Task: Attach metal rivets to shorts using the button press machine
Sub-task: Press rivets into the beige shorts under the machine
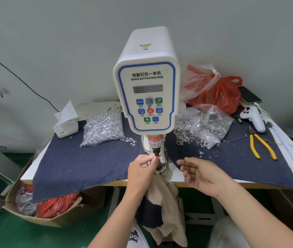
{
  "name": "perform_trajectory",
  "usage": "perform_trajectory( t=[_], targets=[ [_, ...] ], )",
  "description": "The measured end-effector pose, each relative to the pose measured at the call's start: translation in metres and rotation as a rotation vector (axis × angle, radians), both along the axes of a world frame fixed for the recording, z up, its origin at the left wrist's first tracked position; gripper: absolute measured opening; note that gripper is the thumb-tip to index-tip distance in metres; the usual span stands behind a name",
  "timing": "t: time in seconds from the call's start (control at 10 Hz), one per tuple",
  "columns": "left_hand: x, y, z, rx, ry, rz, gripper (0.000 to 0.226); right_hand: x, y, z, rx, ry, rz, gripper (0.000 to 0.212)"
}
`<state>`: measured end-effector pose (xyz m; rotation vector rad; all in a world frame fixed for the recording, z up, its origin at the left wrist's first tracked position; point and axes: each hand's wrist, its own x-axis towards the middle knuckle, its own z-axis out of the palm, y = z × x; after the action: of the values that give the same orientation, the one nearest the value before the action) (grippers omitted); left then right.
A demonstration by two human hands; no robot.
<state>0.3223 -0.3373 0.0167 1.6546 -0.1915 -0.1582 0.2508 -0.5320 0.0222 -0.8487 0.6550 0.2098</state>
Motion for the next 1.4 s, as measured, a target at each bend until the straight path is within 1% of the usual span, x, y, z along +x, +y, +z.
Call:
perform_trajectory(
  t=[0.1,0.2,0.4,0.5,0.7,0.8,0.9,1.0,1.1,1.2,1.3,1.4],
  targets=[
    [0.001,0.001,-0.002,-0.013,-0.016,-0.003,0.017,0.000,0.000,-0.001,0.009,0.001,0.003,0.035],
    [0.002,0.001,-0.003,0.015,-0.057,0.009,0.021,0.000,0.000,-0.001,0.013,-0.001,0.002,0.035],
    [0.003,0.004,-0.004,0.112,-0.197,0.024,0.023,-0.001,-0.001,-0.001,0.015,-0.006,-0.008,0.035],
    [0.005,0.004,-0.003,0.152,-0.212,0.016,0.028,-0.002,-0.001,0.000,0.017,-0.011,-0.013,0.035],
    [0.010,0.009,0.001,0.145,-0.082,-0.024,0.014,-0.001,0.004,0.005,0.030,-0.039,-0.008,0.034],
    [0.009,0.009,0.005,0.150,-0.064,-0.034,0.020,0.001,0.008,0.008,0.034,-0.052,0.000,0.035],
    [0.007,0.010,0.009,0.142,-0.044,-0.039,0.027,0.000,0.013,0.012,-0.018,-0.066,0.018,0.031],
    [0.005,0.017,0.011,0.146,-0.026,0.012,0.027,-0.004,0.019,0.012,-0.220,-0.115,0.080,0.025],
    [0.001,0.026,0.008,0.109,0.035,0.030,0.034,-0.011,0.030,0.015,-0.707,-0.236,0.312,0.016],
    [-0.007,0.029,0.009,0.012,0.079,0.019,0.035,-0.016,0.042,0.017,-1.083,-0.445,0.577,0.009],
    [-0.012,0.030,0.016,-0.046,0.048,0.002,0.037,-0.019,0.051,0.021,-1.188,-0.540,0.527,0.006],
    [-0.017,0.030,0.024,-0.059,0.030,-0.050,0.037,-0.021,0.052,0.024,-1.290,-0.640,0.389,0.013]
  ],
)
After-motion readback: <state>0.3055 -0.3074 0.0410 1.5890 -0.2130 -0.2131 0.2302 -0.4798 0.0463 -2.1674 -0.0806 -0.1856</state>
